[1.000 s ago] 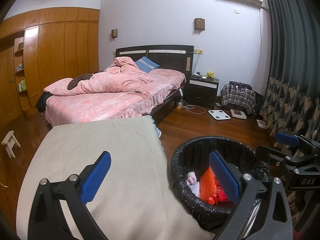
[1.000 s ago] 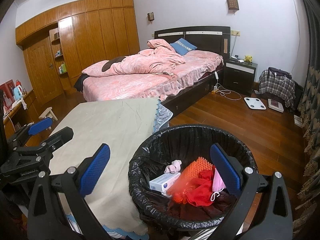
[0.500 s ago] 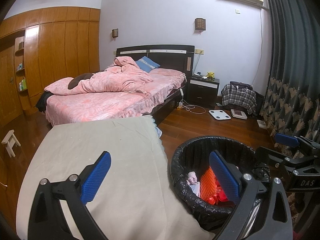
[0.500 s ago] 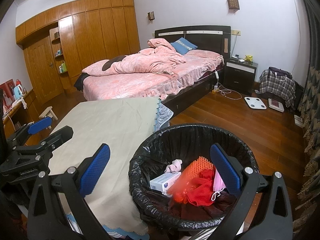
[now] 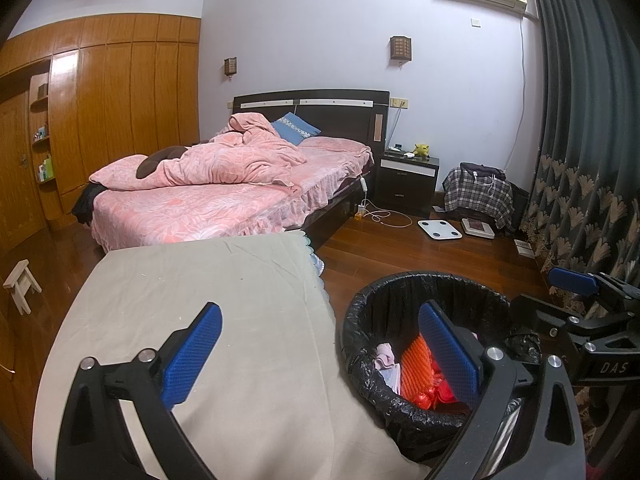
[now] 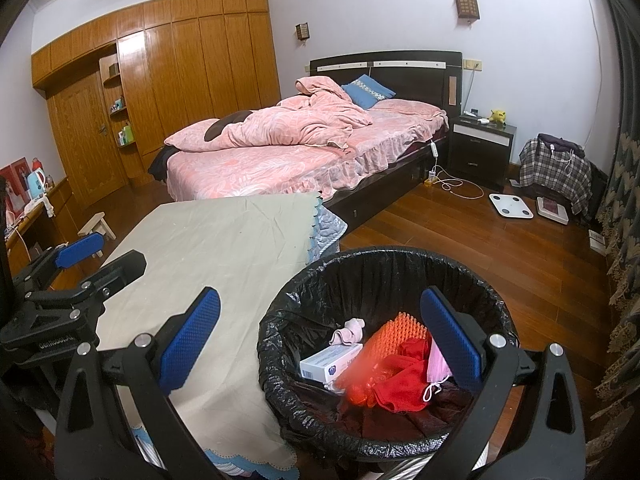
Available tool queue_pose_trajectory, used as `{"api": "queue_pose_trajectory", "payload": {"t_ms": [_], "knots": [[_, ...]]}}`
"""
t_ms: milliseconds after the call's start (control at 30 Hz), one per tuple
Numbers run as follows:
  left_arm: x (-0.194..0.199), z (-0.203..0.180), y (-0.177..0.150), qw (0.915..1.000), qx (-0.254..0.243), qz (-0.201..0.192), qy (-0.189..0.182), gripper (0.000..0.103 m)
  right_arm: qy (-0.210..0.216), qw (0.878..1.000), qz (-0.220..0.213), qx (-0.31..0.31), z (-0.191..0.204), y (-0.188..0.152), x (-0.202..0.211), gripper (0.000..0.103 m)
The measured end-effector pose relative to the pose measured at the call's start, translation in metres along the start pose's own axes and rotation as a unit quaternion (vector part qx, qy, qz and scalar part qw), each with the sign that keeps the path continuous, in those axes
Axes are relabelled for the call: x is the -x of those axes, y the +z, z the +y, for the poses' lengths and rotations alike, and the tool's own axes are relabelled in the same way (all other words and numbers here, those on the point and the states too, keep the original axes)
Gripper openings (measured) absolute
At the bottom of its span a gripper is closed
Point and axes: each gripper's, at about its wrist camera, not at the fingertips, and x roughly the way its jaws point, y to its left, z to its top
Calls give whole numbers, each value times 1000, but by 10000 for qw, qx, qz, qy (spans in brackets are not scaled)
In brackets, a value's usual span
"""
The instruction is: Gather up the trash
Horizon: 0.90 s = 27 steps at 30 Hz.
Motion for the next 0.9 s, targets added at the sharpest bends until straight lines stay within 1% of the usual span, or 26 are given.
{"api": "queue_pose_trajectory", "payload": {"t_ms": [900], "knots": [[-1,0,1,10000,0,9,3,97,1,10000,16,1,-1,2,0,98]]}}
